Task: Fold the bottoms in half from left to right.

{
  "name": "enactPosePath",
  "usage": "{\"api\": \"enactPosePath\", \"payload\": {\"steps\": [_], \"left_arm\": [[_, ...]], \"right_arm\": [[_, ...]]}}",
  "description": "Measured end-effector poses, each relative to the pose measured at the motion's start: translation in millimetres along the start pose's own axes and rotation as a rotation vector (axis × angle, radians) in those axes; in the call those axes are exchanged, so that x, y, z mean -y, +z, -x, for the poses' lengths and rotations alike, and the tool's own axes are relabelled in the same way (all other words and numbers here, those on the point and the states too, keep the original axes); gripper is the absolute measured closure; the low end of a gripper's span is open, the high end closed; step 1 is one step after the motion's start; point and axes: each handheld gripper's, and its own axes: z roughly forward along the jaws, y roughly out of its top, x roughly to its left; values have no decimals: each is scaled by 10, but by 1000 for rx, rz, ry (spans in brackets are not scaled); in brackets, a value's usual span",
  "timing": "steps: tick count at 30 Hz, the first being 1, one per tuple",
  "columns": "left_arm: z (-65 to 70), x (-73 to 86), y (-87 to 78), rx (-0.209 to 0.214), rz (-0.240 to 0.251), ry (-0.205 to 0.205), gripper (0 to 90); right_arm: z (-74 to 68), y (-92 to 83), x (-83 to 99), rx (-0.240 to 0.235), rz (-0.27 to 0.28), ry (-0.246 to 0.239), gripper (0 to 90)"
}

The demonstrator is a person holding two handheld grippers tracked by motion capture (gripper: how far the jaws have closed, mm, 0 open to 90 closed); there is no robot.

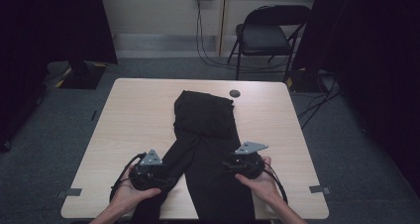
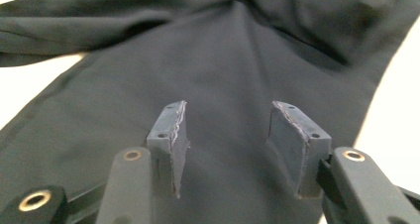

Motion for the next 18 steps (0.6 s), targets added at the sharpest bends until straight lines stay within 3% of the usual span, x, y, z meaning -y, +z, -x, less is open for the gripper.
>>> {"api": "enactPosePath", "payload": {"steps": [1, 3, 5, 6, 7, 9, 10, 11, 12, 13, 15, 18], "left_arm": [[-17, 9, 34, -24, -31, -7, 286], [-18, 1, 115, -15, -74, 8, 249], [19, -8, 220, -26, -115, 41, 250], [54, -17, 244, -68, -114, 77, 243], [68, -35, 245, -61, -102, 96, 312], [77, -60, 244, -52, -94, 112, 591], [72, -76, 243, -49, -102, 113, 700], [50, -94, 241, -16, -106, 96, 803], [14, -114, 228, 45, -87, 46, 870], [-10, -144, 201, 74, -57, 24, 875], [-31, -237, 134, 82, 4, 9, 878], [-86, -384, 69, 113, 103, -42, 877]], "right_arm": [[-72, 29, -31, -12, 0, -18, 490], [-185, 73, -80, -35, 2, -42, 481], [-295, 115, -131, -57, 4, -67, 471], [-336, 128, -150, -71, 10, -73, 464], [-381, 137, -165, -83, 14, -81, 465], [-466, 154, -181, -106, 16, -99, 463], [-506, 162, -185, -121, 13, -104, 451], [-550, 173, -186, -137, 10, -117, 437], [-595, 184, -185, -150, 8, -133, 432], [-646, 192, -185, -164, 4, -151, 429], [-760, 201, -180, -169, -6, -200, 398], [-895, 218, -185, -231, -7, -215, 346]]}}
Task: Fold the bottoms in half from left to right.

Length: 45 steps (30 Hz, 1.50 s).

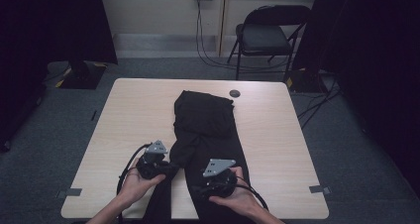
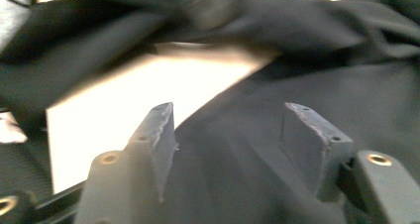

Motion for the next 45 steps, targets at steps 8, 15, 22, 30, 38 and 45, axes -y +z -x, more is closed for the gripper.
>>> {"api": "enactPosePath", "payload": {"steps": [8, 15, 22, 30, 38, 45], "left_arm": [[76, -448, 58, 59, 139, -50, 876], [43, -716, 134, 65, 207, -118, 873], [-23, -725, 216, 4, 181, -92, 582], [-108, -554, 141, -49, 172, -52, 444], [-20, -81, 410, -17, -57, 53, 739], [77, -20, 693, -92, -86, 83, 639]], "right_arm": [[-195, 193, -74, -163, 14, 25, 263], [-129, 100, -104, -204, 79, 69, 806], [89, -337, -84, -123, 152, 110, 899], [264, -1056, 210, -11, 205, 171, 899], [318, -913, 679, 74, -16, 271, 540], [606, -754, 448, 142, 62, 260, 483]]}}
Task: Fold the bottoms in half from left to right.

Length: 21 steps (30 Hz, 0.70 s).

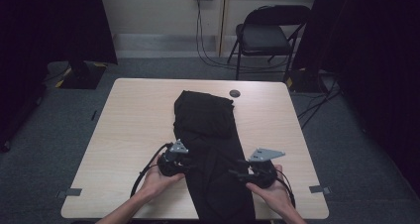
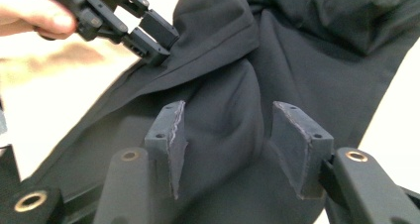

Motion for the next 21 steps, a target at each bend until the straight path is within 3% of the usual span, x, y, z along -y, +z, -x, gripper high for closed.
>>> {"api": "enactPosePath", "payload": {"steps": [2, 3, 4, 5, 7, 8, 10, 12, 13, 15, 17, 18, 21], "left_arm": [[16, -5, 9, -15, -4, 20, 660], [53, -11, 12, -78, -15, 73, 640], [53, -11, 12, -78, -15, 73, 636], [21, -13, 10, -78, -15, 62, 647], [-32, -21, 18, -86, -7, 65, 648], [-32, -21, 18, -86, -7, 65, 649], [-158, -50, 23, -124, -9, 60, 650], [-270, -62, 23, -134, -7, 38, 657], [-316, -83, 31, -164, -8, 42, 663], [-372, -105, 34, -180, -19, 43, 666], [-534, -162, 70, -238, -16, 29, 682], [-612, -170, 98, -268, 9, 7, 694], [-674, -165, 110, -279, 29, -20, 701]], "right_arm": [[23, 95, -13, -12, -20, 1, 490], [47, 283, -14, 7, -70, -26, 489], [47, 283, -14, 7, -70, -26, 489], [80, 437, -3, -1, -102, -27, 501], [101, 549, -6, 3, -128, -33, 489], [101, 549, -6, 3, -128, -33, 489], [84, 673, -33, 26, -122, -47, 477], [60, 754, -84, 33, -118, -51, 467], [48, 804, -111, 36, -114, -63, 466], [36, 859, -147, 38, -111, -70, 466], [38, 1049, -285, 44, -105, -66, 466], [44, 1111, -328, 49, -102, -69, 466], [59, 1238, -428, 64, -105, -78, 462]]}}
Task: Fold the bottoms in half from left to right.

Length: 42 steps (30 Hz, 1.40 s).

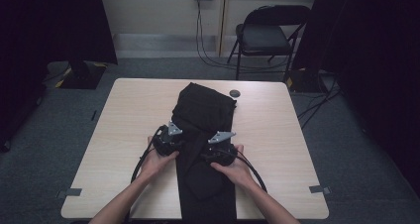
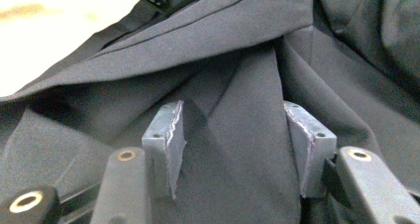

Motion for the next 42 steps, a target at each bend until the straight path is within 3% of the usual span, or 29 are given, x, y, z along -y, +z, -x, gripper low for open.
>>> {"api": "enactPosePath", "payload": {"steps": [3, 6, 7, 11, 13, 14, 16, 20, 22, 23, 25, 28, 31, 33, 38, 39, 40, 42], "left_arm": [[-122, -22, 25, 14, -11, -28, 698], [-166, -2, -4, -5, -21, -23, 681], [-172, 5, -13, -8, -24, -36, 661], [-213, 54, -118, -8, -50, -60, 592], [-211, 106, -271, 75, 9, -94, 592], [-181, 122, -343, 107, 22, -91, 592], [-67, 158, -475, 122, 23, -34, 595], [131, 280, -544, 222, 33, 0, 598], [171, 290, -525, 230, 21, 21, 597], [246, 309, -476, 235, -12, 67, 590], [293, 350, -445, 222, -38, 109, 590], [301, 370, -468, 228, -46, 88, 589], [363, 404, -527, 247, -59, 98, 588], [439, 421, -568, 271, -72, 128, 582], [726, 518, -732, 309, -91, 168, 577], [726, 518, -732, 309, -91, 168, 577], [844, 559, -820, 330, -115, 187, 582], [845, 565, -853, 383, -133, 165, 606]], "right_arm": [[25, 63, -68, -8, -6, 5, 418], [24, 12, -31, -40, -15, 4, 360], [23, -47, -9, -54, -18, 20, 328], [39, -355, 93, -55, 69, 38, 402], [64, -497, 158, -45, 93, 46, 486], [71, -551, 193, -46, 95, 51, 534], [66, -616, 274, -45, 72, 49, 572], [27, -591, 432, -52, 16, 19, 600], [1, -546, 466, -46, -17, -6, 601], [-15, -547, 475, -36, -13, -22, 598], [-20, -561, 485, -21, -20, -43, 603], [13, -608, 536, -13, -21, -57, 607], [59, -696, 617, -17, -24, -43, 609], [43, -761, 675, -24, -29, -37, 611], [-119, -953, 837, -50, -49, -67, 612], [-163, -997, 871, -56, -57, -73, 612], [-216, -1050, 907, -65, -69, -82, 612], [-291, -1123, 948, -80, -95, -96, 608]]}}
